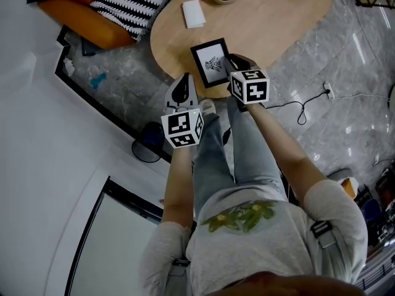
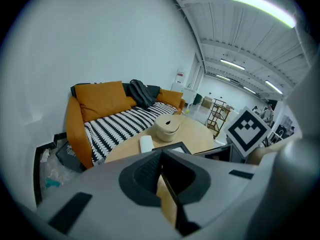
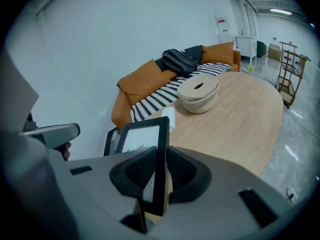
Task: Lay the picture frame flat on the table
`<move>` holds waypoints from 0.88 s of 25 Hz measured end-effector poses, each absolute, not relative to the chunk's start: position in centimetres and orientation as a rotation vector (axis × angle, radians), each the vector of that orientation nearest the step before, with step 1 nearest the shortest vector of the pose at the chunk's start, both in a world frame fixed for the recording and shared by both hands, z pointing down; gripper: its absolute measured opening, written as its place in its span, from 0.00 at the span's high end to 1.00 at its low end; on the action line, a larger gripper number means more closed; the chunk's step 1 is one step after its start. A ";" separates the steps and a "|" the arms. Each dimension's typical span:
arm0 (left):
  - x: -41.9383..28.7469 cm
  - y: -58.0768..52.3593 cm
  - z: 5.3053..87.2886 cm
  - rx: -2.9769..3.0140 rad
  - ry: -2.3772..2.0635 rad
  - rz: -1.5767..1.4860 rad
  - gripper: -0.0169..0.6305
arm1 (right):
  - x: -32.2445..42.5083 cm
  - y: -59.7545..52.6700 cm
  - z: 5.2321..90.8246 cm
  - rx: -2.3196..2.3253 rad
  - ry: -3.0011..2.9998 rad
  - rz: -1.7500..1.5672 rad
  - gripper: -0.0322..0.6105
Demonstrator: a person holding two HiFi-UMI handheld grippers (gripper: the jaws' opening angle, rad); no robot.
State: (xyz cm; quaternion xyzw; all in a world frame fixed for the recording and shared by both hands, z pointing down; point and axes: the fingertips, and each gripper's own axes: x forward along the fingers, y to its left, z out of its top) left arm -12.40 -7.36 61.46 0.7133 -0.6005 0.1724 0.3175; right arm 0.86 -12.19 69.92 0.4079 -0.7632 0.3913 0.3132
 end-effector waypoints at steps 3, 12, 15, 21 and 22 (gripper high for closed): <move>-12.4 -7.2 62.1 1.870 -1.576 0.456 0.95 | 0.8 -12.2 70.7 1.073 -2.006 1.029 0.84; -13.0 -7.3 63.6 1.866 -1.576 0.470 0.95 | 0.6 -12.5 72.9 1.068 -1.992 1.012 0.84; -13.4 -7.3 63.8 1.864 -1.582 0.475 0.95 | 0.3 -12.3 73.6 1.063 -1.987 1.024 0.84; -13.3 -7.5 64.8 1.862 -1.580 0.474 0.95 | 0.3 -12.1 75.2 1.048 -1.972 1.026 0.84; -13.3 -7.4 65.0 1.860 -1.580 0.475 0.95 | 0.3 -12.1 75.5 1.045 -1.971 1.024 0.84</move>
